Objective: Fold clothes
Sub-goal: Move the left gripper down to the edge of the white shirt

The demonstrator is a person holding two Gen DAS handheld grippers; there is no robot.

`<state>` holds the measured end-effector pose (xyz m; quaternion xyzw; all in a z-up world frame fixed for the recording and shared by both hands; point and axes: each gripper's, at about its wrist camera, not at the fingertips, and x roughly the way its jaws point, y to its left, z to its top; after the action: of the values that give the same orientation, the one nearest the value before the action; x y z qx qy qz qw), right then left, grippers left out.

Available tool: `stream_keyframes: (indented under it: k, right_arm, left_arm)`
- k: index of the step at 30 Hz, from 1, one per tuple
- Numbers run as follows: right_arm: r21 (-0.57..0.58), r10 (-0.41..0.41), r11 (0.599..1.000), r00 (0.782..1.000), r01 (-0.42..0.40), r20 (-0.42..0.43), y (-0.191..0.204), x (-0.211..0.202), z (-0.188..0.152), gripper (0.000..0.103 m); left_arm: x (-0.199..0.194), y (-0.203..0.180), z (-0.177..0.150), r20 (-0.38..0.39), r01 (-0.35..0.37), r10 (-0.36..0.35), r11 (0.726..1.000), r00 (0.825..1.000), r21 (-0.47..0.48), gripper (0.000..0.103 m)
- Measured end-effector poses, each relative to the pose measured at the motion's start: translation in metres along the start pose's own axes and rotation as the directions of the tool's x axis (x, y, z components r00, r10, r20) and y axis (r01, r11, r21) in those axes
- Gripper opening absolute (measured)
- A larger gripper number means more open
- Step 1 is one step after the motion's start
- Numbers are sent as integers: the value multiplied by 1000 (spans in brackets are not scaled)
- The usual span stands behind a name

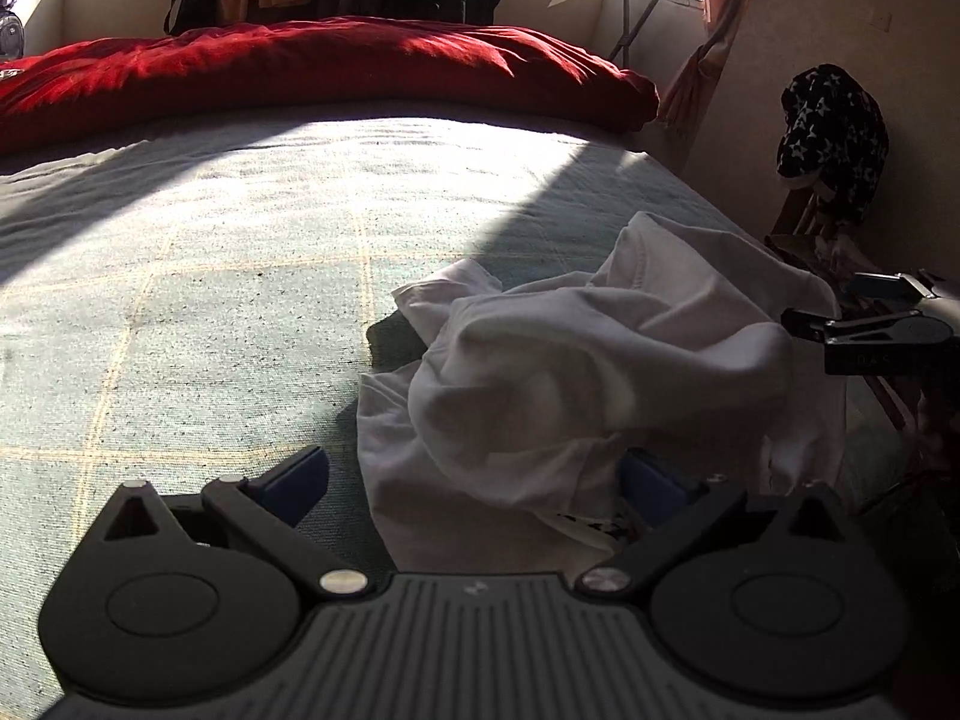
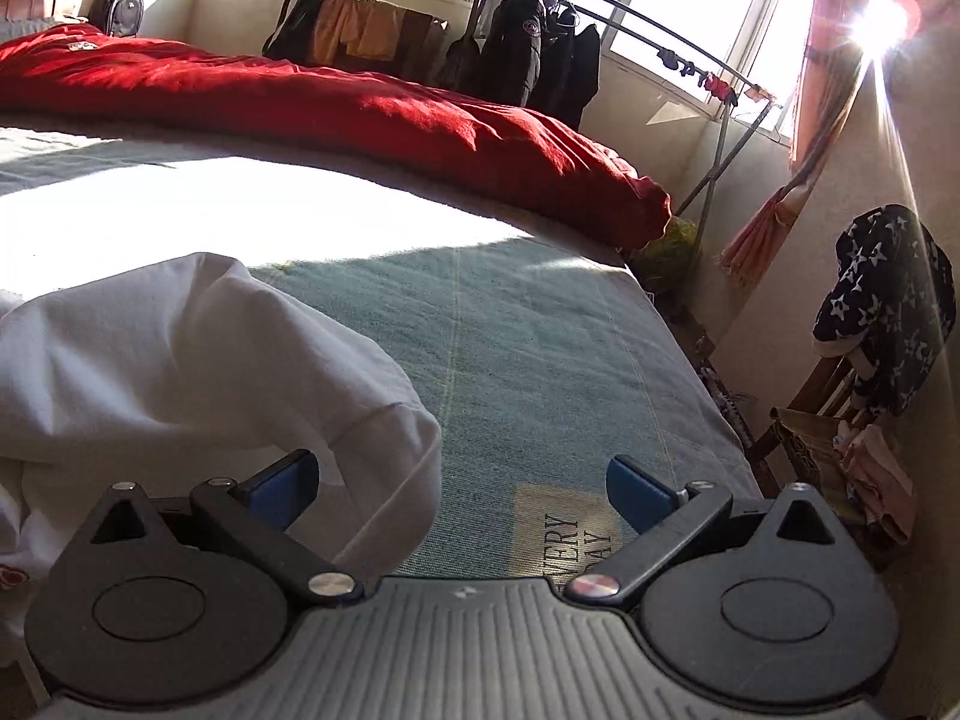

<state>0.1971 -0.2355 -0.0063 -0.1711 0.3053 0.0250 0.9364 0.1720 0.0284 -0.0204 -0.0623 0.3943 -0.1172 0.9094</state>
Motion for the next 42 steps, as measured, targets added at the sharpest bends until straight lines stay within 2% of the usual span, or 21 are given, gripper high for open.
stream_keyframes:
  k: [5,7,9,13,15,19,22,24,27,31,34,36,38,40,42]
  right_arm:
    - [7,43,999,999,-43,-2,7,-5,-4,103]
    - [4,57,998,998,-57,-7,11,-4,-7,103]
    - [-4,56,998,998,-56,-14,15,0,-7,103]
    - [-14,15,1000,1000,-15,-12,16,7,-4,103]
    - [-8,5,1000,1000,-5,-21,15,12,-4,103]
    - [4,38,999,997,-38,-74,17,29,-3,103]
    - [-9,-13,1000,996,12,-84,21,38,-4,103]
    - [14,-55,998,995,56,-83,15,41,-5,103]
    - [64,-25,997,995,31,-100,7,44,-6,103]
    - [28,-10,1000,995,13,-95,13,45,-7,103]
    - [32,20,999,994,-16,-111,14,48,-8,103]
    - [27,22,999,994,-19,-105,15,48,-9,103]
    - [28,31,999,995,-28,-95,17,46,-9,103]
    - [28,48,999,995,-46,-84,17,42,-7,103]
    - [19,51,999,996,-49,-75,19,39,-7,103]
  left_arm:
    - [20,-4,-1,-70,16,-19,999,997,-33,103]
    - [24,-13,-4,-70,3,-2,1000,998,8,103]
    - [29,-16,-3,-48,-94,96,995,994,46,103]
    - [26,-8,2,21,-194,193,980,981,35,103]
    - [32,-6,3,-14,-145,145,989,989,21,102]
    - [34,-3,7,38,-175,175,984,984,10,103]
    - [31,2,13,89,-217,220,975,971,-42,102]
    - [25,6,14,136,-208,216,976,967,-66,102]
    - [33,1,15,101,-122,123,992,987,-20,102]
    - [30,-11,12,123,-28,24,999,992,34,102]
    - [37,-14,15,117,-69,64,997,991,41,102]
    - [45,-9,19,117,-44,44,999,992,-2,102]
    - [52,-2,22,109,-20,30,995,994,-93,102]
    - [54,8,20,142,99,-70,973,987,-210,102]
    - [59,14,16,155,263,-226,916,962,-301,102]
